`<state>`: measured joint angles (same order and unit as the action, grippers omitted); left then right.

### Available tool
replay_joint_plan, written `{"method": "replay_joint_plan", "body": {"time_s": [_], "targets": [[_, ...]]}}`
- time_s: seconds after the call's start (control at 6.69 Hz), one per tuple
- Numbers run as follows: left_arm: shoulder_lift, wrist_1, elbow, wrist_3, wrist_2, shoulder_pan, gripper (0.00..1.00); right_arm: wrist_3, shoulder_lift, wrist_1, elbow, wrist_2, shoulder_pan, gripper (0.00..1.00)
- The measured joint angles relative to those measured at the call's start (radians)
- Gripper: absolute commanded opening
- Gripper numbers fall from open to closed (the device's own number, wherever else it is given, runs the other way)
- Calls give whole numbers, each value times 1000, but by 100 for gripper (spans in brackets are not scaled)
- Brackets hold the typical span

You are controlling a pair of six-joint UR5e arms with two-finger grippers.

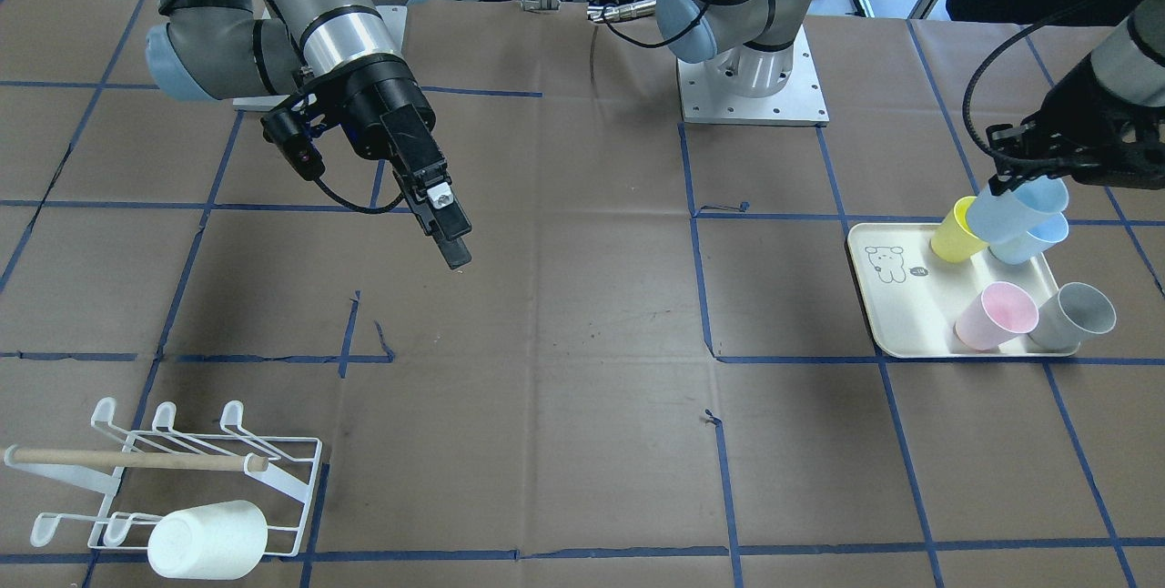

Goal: Transfer IKEA cup to right arm and place on rack

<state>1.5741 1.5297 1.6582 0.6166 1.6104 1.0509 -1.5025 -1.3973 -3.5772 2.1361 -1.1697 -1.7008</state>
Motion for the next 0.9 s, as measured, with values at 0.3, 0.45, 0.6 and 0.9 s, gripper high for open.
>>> {"method": "replay_joint_plan", "body": {"time_s": [0.3, 0.45, 0.6, 0.9], "targets": [[92, 21, -169, -2, -112, 117, 0, -4, 5, 3, 1, 1, 0, 100], [108, 10, -197, -4, -248, 154, 0, -6, 7, 8, 2, 1, 0, 100], [109, -18, -197, -3, -418, 172, 0, -6, 9, 13, 4, 3, -1, 100], [87, -94, -175, 14, -755, 216, 0, -12, 4, 17, 29, 9, -4, 100]]}}
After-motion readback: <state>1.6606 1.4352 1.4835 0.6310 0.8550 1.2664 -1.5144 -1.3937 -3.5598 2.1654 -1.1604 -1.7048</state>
